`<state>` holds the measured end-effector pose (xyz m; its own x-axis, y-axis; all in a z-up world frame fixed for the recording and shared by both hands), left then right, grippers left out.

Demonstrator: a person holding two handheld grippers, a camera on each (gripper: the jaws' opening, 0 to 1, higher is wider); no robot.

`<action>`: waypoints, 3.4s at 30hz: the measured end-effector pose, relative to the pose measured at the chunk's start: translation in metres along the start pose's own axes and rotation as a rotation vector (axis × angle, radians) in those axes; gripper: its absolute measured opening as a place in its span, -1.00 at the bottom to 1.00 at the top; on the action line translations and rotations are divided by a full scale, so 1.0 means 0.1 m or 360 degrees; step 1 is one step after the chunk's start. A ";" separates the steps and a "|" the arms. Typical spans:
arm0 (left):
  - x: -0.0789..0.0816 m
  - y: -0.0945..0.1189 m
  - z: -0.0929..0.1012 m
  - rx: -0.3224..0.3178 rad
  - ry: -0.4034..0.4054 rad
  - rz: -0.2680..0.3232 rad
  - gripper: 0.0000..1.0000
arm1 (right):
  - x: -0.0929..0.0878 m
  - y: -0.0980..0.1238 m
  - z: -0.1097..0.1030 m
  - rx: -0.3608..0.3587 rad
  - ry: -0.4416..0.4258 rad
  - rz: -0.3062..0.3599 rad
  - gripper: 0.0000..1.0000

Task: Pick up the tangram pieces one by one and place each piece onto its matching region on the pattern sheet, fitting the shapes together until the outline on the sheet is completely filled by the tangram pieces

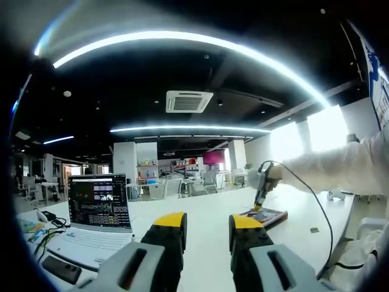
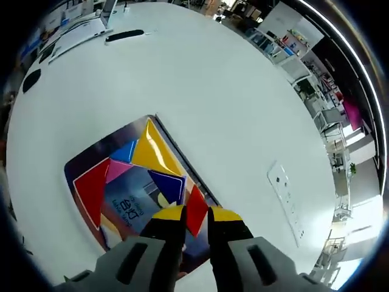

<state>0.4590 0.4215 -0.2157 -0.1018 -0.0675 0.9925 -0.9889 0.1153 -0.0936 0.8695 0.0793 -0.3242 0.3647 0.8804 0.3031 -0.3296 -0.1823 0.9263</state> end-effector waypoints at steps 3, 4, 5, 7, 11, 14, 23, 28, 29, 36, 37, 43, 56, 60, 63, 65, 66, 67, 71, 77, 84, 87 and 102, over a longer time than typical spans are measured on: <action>0.00 -0.01 0.00 -0.0003 -0.0001 -0.0004 -0.41 | 0.00 0.01 -0.03 -0.0009 0.0012 0.0006 -0.68; 0.00 -0.01 0.01 -0.0004 -0.0001 -0.0005 -0.41 | 0.02 0.01 -0.04 -0.0012 0.0018 0.0021 -0.68; 0.00 -0.01 0.01 -0.0006 -0.0004 -0.0006 -0.41 | 0.04 0.01 -0.05 -0.0010 0.0023 0.0034 -0.68; 0.00 -0.01 0.01 -0.0008 -0.0005 -0.0006 -0.41 | 0.06 0.01 -0.08 -0.0004 0.0055 0.0036 -0.68; 0.00 0.02 -0.01 0.0003 0.0001 0.0002 -0.41 | 0.04 -0.02 -0.14 -0.0003 0.0127 -0.0003 -0.68; 0.00 0.03 -0.02 0.0006 0.0002 0.0003 -0.41 | 0.04 -0.03 -0.13 -0.0004 0.0146 -0.0008 -0.68; -0.01 0.04 -0.02 0.0007 0.0003 0.0002 -0.41 | 0.00 -0.06 -0.12 -0.0008 0.0192 -0.0029 -0.68; 0.00 0.04 -0.01 0.0005 0.0001 0.0002 -0.41 | -0.02 -0.06 -0.14 -0.0021 0.0218 -0.0028 -0.67; 0.00 0.04 -0.01 0.0005 0.0002 0.0003 -0.41 | -0.02 -0.06 -0.13 -0.0023 0.0228 -0.0031 -0.67; 0.00 0.04 -0.01 0.0006 0.0001 0.0002 -0.41 | -0.01 -0.07 -0.10 -0.0026 0.0260 -0.0022 -0.67; 0.00 0.04 -0.01 0.0006 0.0002 0.0001 -0.41 | -0.01 -0.07 -0.10 -0.0026 0.0258 -0.0019 -0.67; 0.01 0.04 -0.03 0.0010 0.0009 0.0008 -0.41 | 0.00 -0.05 -0.08 -0.0033 0.0235 -0.0010 -0.58; 0.00 0.01 -0.04 0.0011 0.0006 0.0000 -0.41 | -0.09 0.21 0.10 -0.0138 0.0158 0.0085 -0.47; 0.00 0.00 -0.02 0.0004 0.0003 -0.0004 -0.41 | -0.19 0.37 0.13 -0.0147 0.0042 0.0202 -0.47; 0.01 -0.02 0.01 -0.0003 -0.0002 -0.0006 -0.41 | -0.25 0.54 0.08 -0.0143 -0.0017 0.0322 -0.46; 0.02 -0.03 0.05 -0.0010 -0.0011 -0.0011 -0.41 | -0.29 0.66 0.03 -0.0134 -0.0028 0.0398 -0.46; 0.02 -0.03 0.06 -0.0015 -0.0015 -0.0013 -0.41 | -0.31 0.73 0.01 -0.0141 -0.0039 0.0426 -0.46; 0.02 -0.04 0.07 -0.0018 -0.0016 -0.0014 -0.41 | -0.31 0.80 -0.01 -0.0143 -0.0028 0.0476 -0.46; 0.02 -0.07 0.15 -0.0047 -0.0037 -0.0031 -0.41 | -0.38 1.08 -0.12 -0.0180 -0.0090 0.0636 -0.40; 0.04 -0.12 0.26 -0.0082 -0.0052 -0.0039 -0.41 | -0.54 1.57 -0.46 -0.0165 -0.0119 0.0930 -0.27; 0.03 -0.18 0.45 -0.0153 -0.0085 -0.0061 -0.41 | -0.79 2.04 -0.96 -0.0194 -0.0079 0.1266 -0.25; 0.03 -0.20 0.53 -0.0186 -0.0103 -0.0071 -0.41 | -0.95 2.35 -1.12 -0.0354 -0.0097 0.1504 -0.35; 0.10 -0.16 0.59 -0.0233 -0.0082 -0.0050 -0.41 | -2.06 3.12 -1.92 -0.0341 -0.0413 0.2344 -0.15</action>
<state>0.4677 0.3606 -0.2091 -0.0800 -0.1238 0.9891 -0.9657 0.2555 -0.0461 0.5246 -0.0747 -0.1406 -0.2632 -0.1301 0.9559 -0.6360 -0.7216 -0.2733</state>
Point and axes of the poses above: the point that each gripper's makers call its tool centre point, and the gripper's own axes: y roughly backward along the fingers, z roughly to its right, x roughly out of its top, the point moved 6 cm from there along y, roughly backward along the fingers, and after that the axes turned 8 degrees about x, right-handed, at the moved point
